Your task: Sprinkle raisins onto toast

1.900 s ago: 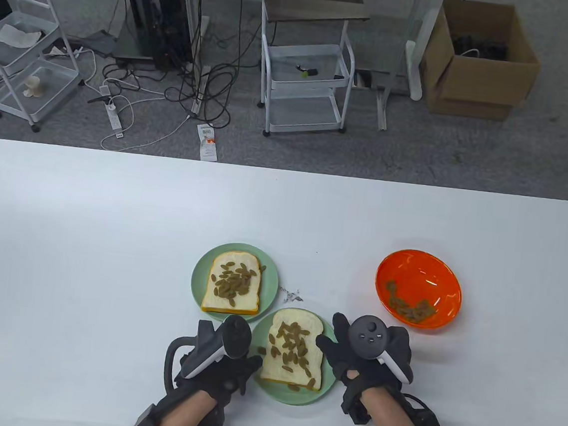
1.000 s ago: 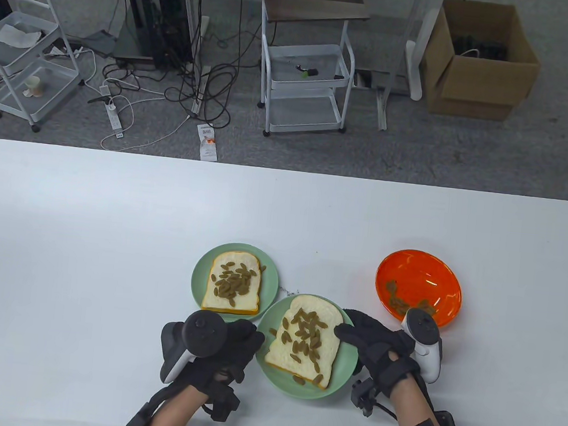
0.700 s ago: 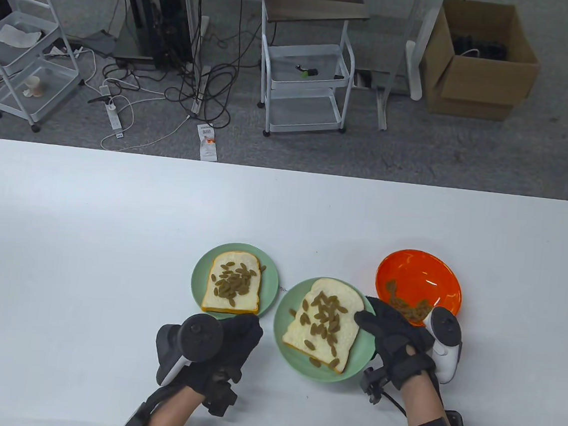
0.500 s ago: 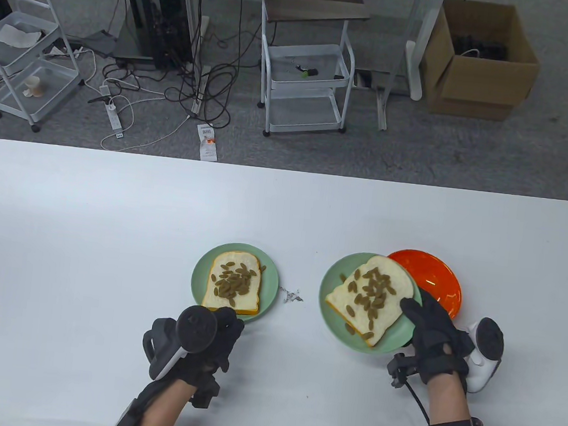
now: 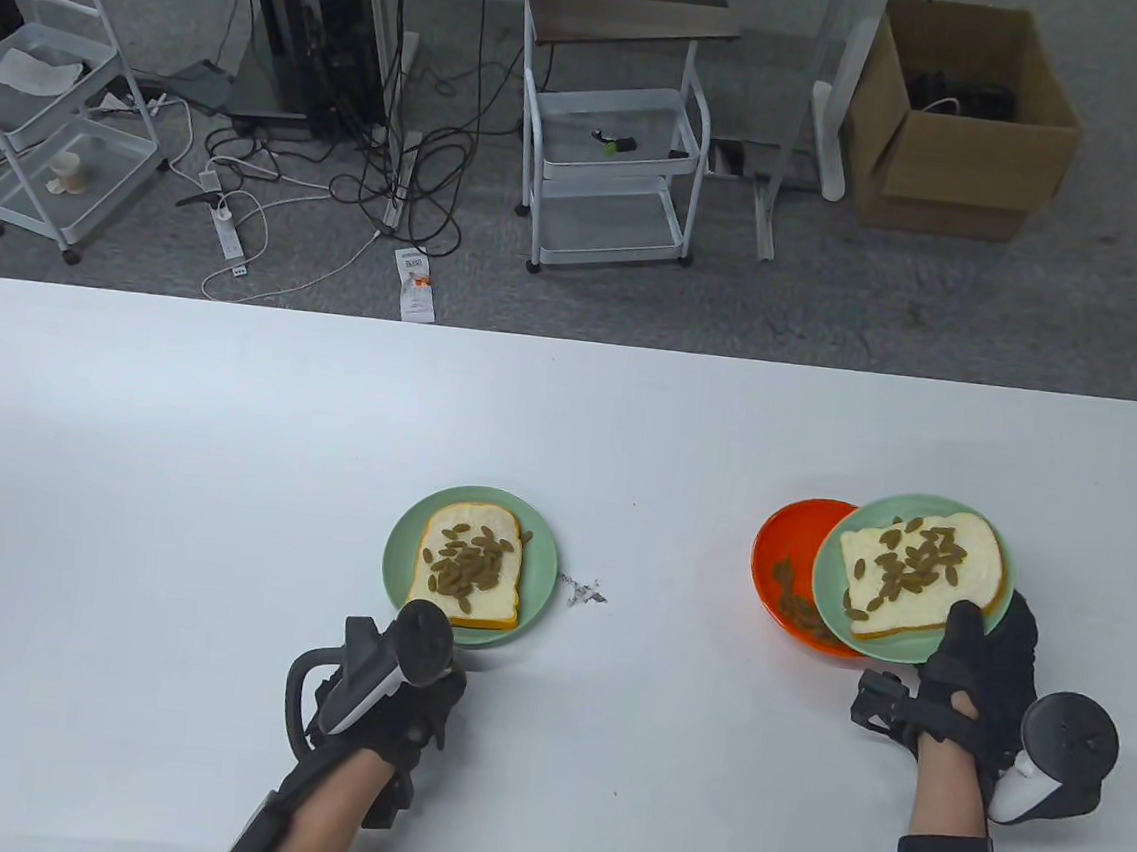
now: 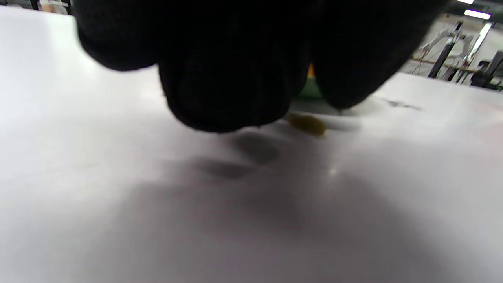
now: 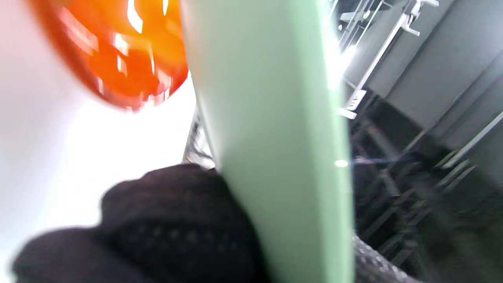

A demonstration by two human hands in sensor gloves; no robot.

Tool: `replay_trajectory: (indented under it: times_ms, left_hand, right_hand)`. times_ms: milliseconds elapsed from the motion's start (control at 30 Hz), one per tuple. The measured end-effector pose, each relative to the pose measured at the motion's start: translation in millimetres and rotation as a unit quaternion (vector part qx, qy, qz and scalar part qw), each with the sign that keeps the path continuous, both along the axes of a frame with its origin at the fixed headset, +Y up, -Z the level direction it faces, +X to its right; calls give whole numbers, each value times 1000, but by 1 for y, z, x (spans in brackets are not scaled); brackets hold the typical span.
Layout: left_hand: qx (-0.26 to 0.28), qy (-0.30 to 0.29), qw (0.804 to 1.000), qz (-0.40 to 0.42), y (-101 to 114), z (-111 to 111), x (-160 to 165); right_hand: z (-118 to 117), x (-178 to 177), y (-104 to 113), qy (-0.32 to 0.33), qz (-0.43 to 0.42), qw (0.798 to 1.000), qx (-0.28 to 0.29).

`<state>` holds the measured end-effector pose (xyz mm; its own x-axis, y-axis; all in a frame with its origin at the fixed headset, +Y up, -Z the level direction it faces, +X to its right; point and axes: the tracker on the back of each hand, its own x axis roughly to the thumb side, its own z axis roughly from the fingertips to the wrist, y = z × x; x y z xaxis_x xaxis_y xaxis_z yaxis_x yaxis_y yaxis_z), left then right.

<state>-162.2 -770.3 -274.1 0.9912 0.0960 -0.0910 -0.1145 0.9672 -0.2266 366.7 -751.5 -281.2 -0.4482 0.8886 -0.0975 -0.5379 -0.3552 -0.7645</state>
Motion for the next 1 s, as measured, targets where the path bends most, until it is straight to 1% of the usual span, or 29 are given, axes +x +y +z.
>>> replay_trajectory:
  times_ms: [67,167,267,400,533,567,600,667,700,733,767,800,833,867,900,967,1000]
  left_hand:
    - [10,-4,999,-31,-1,1,5]
    - [9,-8,999,-47,-2,1,10]
    - [7,-18,999,-51,-4,1,13]
    - [13,-26,997,-68,-5,2,18]
    - [22,-32,996,-84,-5,3,23]
    - [22,-35,996,-82,-3,3,23]
    - [27,-38,996,-77,-2,4,23]
    - [39,-38,996,-75,3,6,25]
    - [45,-45,995,-77,5,7,26]
    - [44,-52,995,-77,6,8,27]
    - [37,-60,994,-80,5,8,29]
    - [19,-73,994,-78,3,8,30]
    - [6,-80,994,-76,2,8,31]
    - [-13,-82,993,-79,-1,8,33]
    - [-22,-84,993,-86,-3,8,33]
    - [-12,-85,992,-92,-3,8,34]
    - [-11,-82,992,-95,-3,8,35]
  right_hand:
    - [-1,-9,8,-8,111,994,10]
    - [-2,-26,17,-6,198,980,19]
    - [-3,-43,24,-12,298,954,21]
    - [-1,-50,24,-25,362,932,17]
    - [4,-50,31,-29,387,921,43]
    - [6,-50,34,-24,382,922,56]
    - [8,-50,37,-16,367,928,69]
    - [10,-51,43,17,318,943,93]
    - [10,-52,45,47,270,956,104]
    - [10,-53,45,70,233,964,108]
    - [8,-54,45,106,172,974,104]
    - [6,-56,42,149,104,978,107]
    - [3,-58,39,178,63,977,103]
    - [-2,-61,34,231,4,969,82]
    - [-6,-66,29,285,-38,956,60]
    - [-15,-78,19,358,-76,930,32]
    - [-18,-84,16,397,-89,913,13]
